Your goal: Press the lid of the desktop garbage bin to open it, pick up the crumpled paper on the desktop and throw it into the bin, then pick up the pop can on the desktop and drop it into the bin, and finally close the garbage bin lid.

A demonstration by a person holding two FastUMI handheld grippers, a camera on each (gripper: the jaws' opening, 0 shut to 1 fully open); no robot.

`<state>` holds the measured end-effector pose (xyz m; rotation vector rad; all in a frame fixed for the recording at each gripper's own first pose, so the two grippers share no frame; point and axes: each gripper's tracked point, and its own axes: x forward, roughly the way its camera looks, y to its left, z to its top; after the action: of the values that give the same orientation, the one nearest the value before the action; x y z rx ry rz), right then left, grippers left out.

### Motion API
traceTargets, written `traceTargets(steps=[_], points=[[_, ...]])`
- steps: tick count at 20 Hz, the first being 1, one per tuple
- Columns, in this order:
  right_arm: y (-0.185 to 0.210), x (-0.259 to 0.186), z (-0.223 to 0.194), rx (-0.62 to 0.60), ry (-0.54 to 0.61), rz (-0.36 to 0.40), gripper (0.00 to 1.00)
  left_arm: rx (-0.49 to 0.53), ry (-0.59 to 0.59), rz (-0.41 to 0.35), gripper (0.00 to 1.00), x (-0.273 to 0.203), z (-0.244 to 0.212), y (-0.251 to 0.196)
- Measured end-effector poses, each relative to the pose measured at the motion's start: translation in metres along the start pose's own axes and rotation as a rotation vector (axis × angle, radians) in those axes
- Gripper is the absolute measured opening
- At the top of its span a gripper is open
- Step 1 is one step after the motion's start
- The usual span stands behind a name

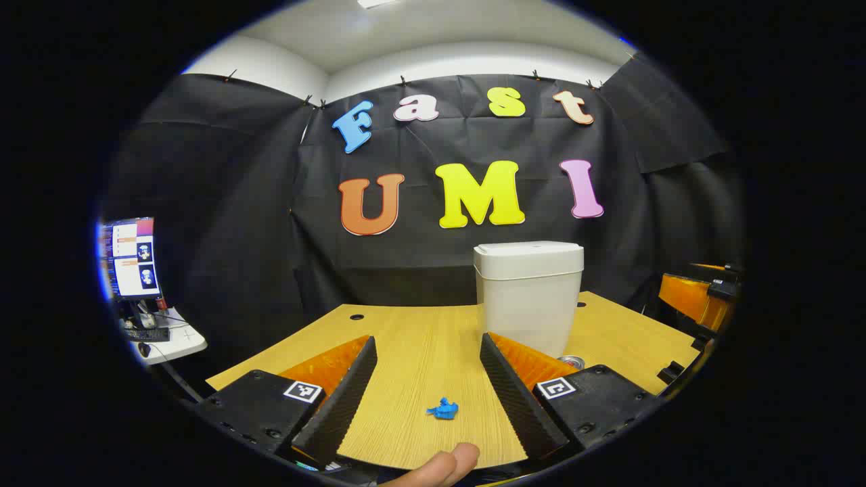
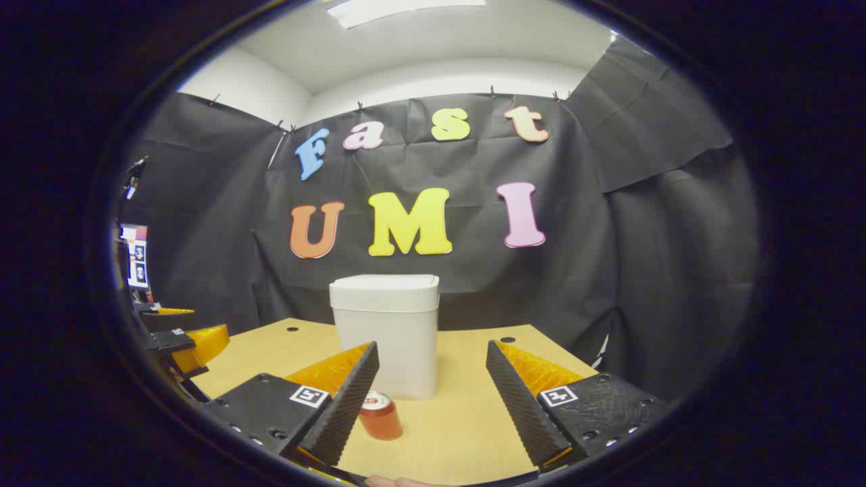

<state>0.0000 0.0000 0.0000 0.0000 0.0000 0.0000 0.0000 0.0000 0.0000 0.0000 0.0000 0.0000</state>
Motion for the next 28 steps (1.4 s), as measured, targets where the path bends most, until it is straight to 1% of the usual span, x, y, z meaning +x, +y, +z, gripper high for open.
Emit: traceTargets(steps=[5, 9, 12, 24, 28], points=[[0.006, 0.003, -0.003, -0.040, 0.013, 0.000, 0.97, 0.008, -0.011, 0.004, 0.99, -0.001, 0.004, 0.006], [0.010, 0.002, 0.001, -0.065, 0.006, 0.005, 0.97, -0.012, -0.003, 0.015, 0.99, 0.003, 0.001, 0.013], [0.012, 0.003, -0.003, -0.058, 0.012, 0.014, 0.98, -0.014, 0.014, 0.030, 0.99, 0.005, -0.003, 0.019], [0.012, 0.013, -0.006, -0.068, 0.032, 0.009, 0.98, -0.006, 0.037, 0.030, 0.99, 0.010, -0.009, 0.022], [0.013, 0.020, 0.006, -0.070, 0.018, 0.002, 0.98, -0.007, 0.038, 0.030, 0.99, 0.010, -0.009, 0.023]])
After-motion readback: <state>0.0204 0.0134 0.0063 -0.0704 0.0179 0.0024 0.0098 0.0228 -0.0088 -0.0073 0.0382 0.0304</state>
